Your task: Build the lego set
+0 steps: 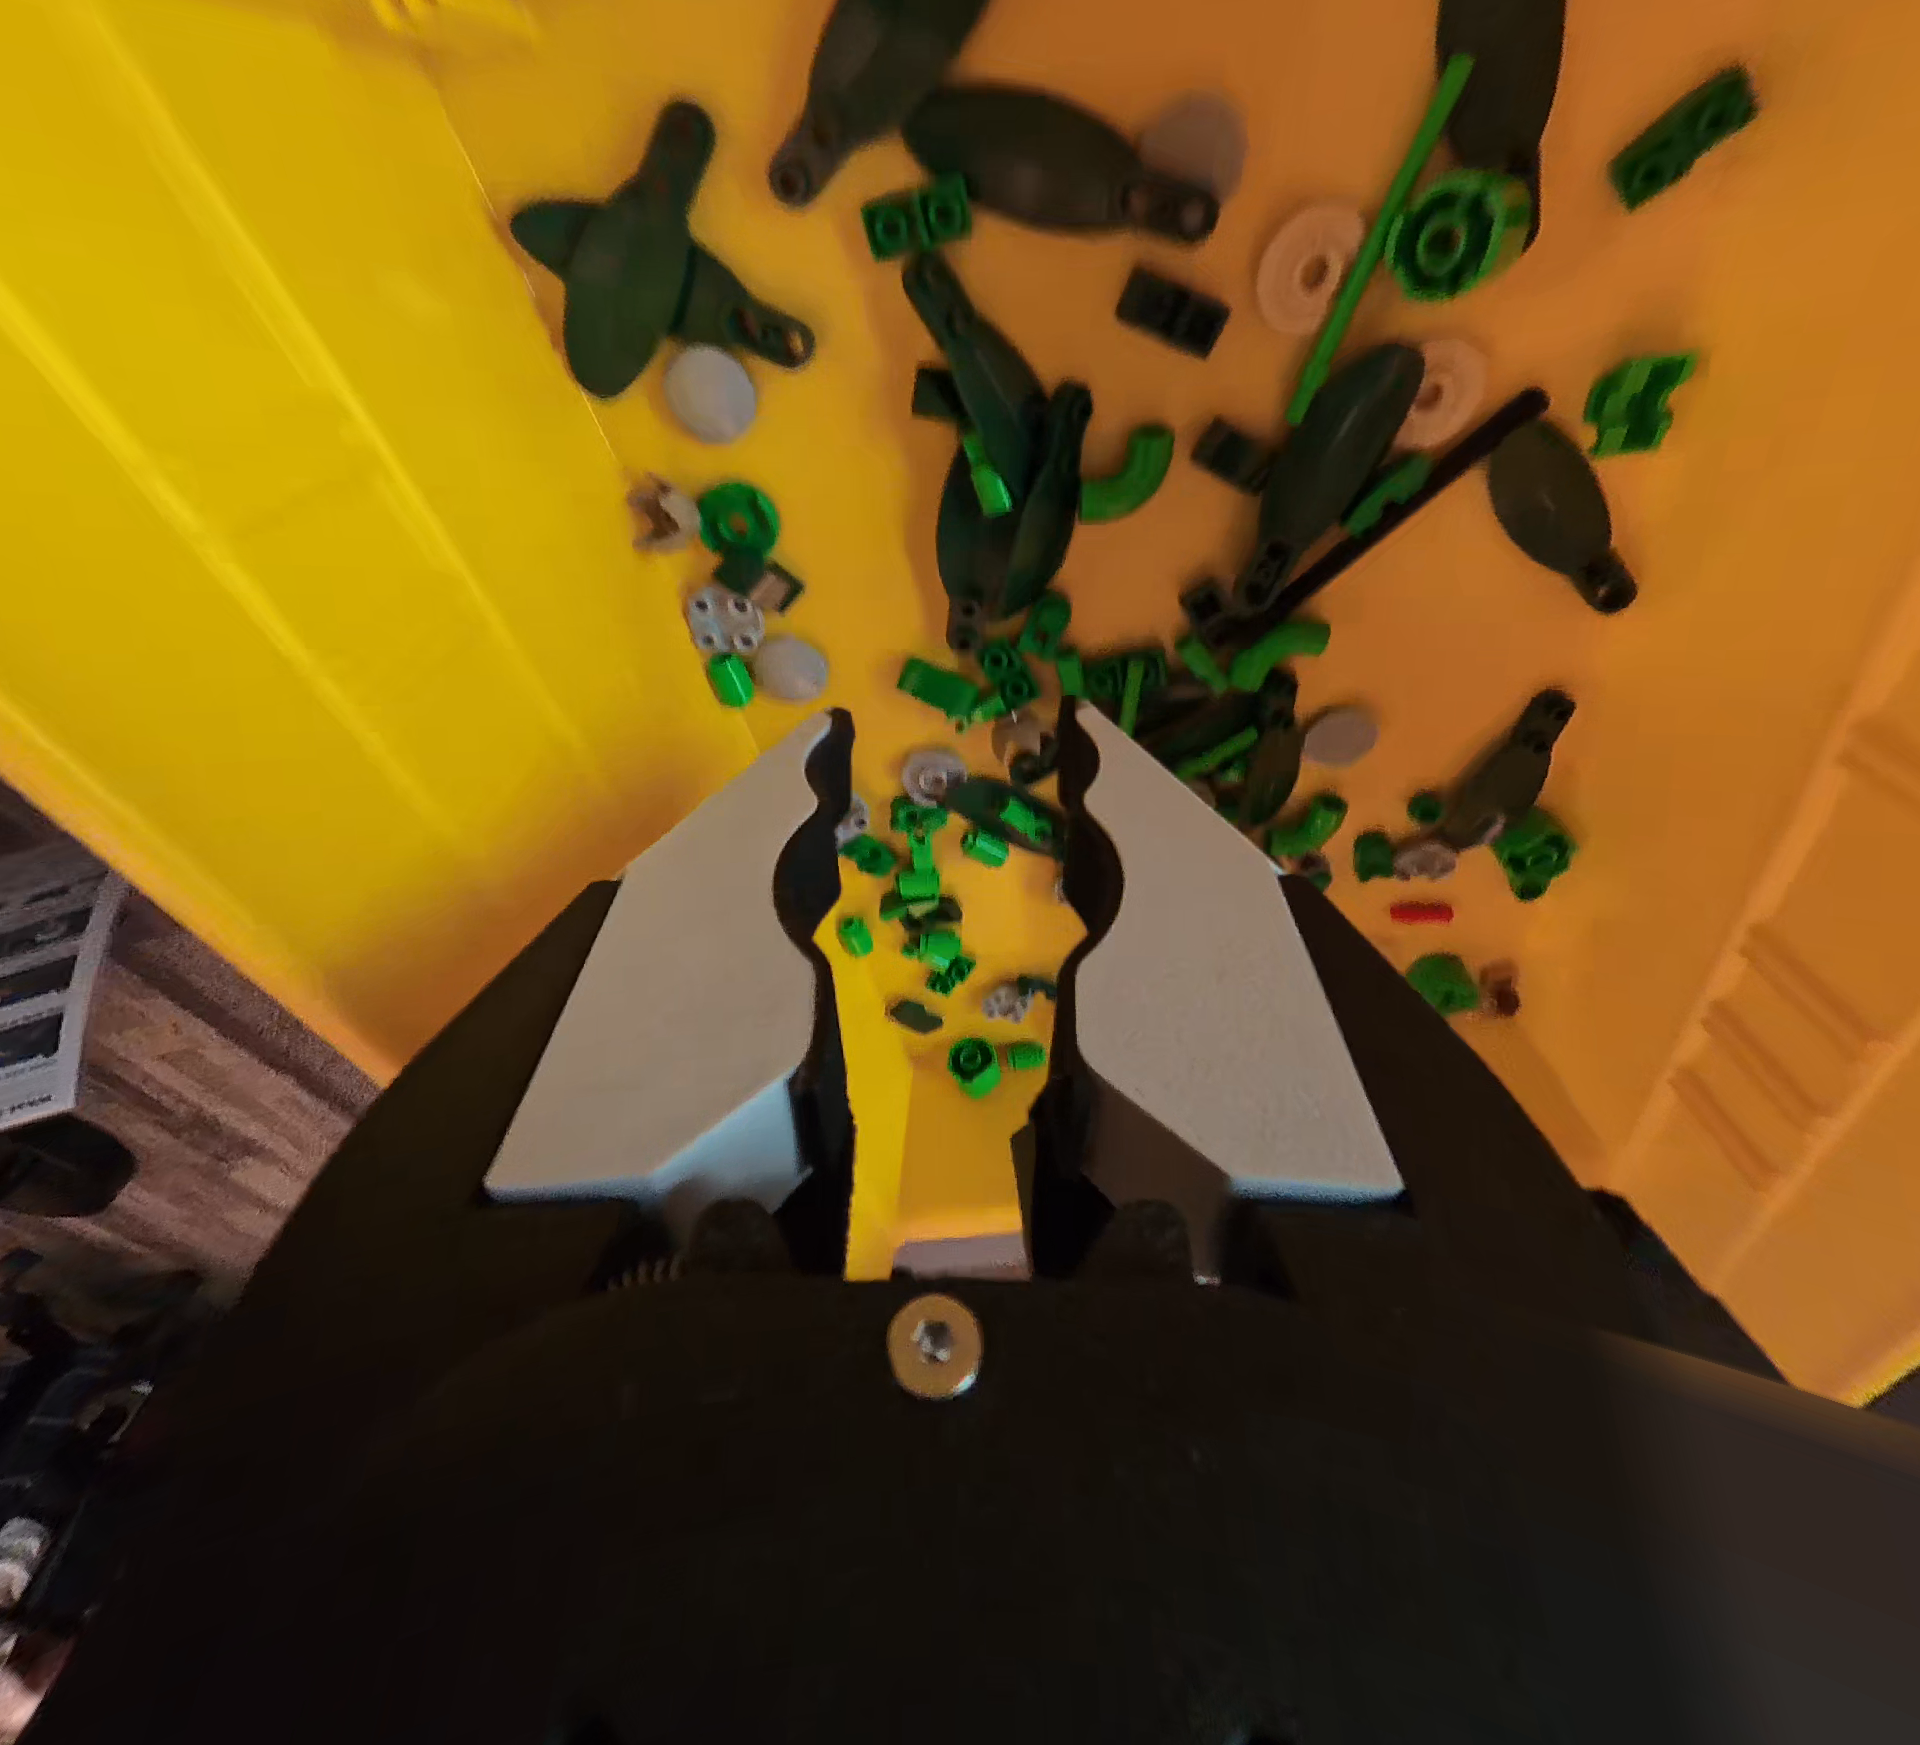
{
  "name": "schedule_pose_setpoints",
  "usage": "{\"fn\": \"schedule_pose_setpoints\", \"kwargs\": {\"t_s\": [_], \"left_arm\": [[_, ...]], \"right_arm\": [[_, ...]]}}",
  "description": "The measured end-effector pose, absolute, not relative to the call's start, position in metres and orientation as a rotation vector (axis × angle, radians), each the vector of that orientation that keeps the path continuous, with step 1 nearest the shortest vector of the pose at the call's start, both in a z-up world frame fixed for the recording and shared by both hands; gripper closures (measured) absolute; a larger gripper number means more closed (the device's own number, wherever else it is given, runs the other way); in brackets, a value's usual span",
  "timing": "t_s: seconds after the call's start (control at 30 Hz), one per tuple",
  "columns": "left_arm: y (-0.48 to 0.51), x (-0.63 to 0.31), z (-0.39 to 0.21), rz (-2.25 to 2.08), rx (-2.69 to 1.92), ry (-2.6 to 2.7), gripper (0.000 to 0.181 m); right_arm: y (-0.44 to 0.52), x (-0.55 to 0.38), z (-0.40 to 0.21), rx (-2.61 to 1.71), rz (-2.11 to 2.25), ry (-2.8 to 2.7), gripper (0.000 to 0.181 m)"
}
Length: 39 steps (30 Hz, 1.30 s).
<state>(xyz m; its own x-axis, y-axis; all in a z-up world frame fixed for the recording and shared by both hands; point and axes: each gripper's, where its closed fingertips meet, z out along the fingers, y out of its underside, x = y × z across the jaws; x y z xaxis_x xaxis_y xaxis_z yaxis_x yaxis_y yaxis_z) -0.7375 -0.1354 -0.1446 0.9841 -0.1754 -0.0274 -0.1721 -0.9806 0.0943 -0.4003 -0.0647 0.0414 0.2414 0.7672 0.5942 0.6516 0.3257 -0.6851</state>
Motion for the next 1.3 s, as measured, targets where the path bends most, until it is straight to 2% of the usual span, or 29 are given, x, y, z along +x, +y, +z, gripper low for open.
{"fn": "schedule_pose_setpoints", "kwargs": {"t_s": [0.13,0.23,0.3,0.53,0.63,0.7,1.0,1.13,1.3], "left_arm": [[-0.144,-0.746,-0.141,-0.141,3.014,-0.295,0.142],[-0.127,-0.751,-0.135,-0.186,3.09,-0.274,0.157],[-0.116,-0.756,-0.135,-0.23,3.12,-0.265,0.152],[-0.107,-0.759,-0.153,-0.279,3.073,-0.265,0.154],[-0.108,-0.758,-0.16,-0.247,3.056,-0.183,0.161],[-0.105,-0.761,-0.16,-0.251,3.066,-0.149,0.154],[-0.099,-0.758,-0.164,-0.233,3.081,-0.178,0.156],[-0.105,-0.747,-0.165,-0.158,3.056,-0.217,0.167],[-0.1,-0.75,-0.16,-0.229,3.083,-0.263,0.16]], "right_arm": [[-0.065,-0.401,0.041,-1.374,0.124,-1.465,0.141],[-0.064,-0.401,0.04,-1.374,0.114,-1.469,0.141],[-0.064,-0.401,0.039,-1.374,0.115,-1.471,0.141],[-0.064,-0.401,0.037,-1.373,0.105,-1.479,0.141],[-0.065,-0.402,0.037,-1.371,0.104,-1.484,0.141],[-0.065,-0.402,0.036,-1.372,0.104,-1.488,0.141],[-0.067,-0.403,0.032,-1.373,0.096,-1.513,0.141],[-0.067,-0.404,0.032,-1.373,0.1,-1.513,0.141],[-0.068,-0.404,0.031,-1.373,0.096,-1.52,0.141]]}}
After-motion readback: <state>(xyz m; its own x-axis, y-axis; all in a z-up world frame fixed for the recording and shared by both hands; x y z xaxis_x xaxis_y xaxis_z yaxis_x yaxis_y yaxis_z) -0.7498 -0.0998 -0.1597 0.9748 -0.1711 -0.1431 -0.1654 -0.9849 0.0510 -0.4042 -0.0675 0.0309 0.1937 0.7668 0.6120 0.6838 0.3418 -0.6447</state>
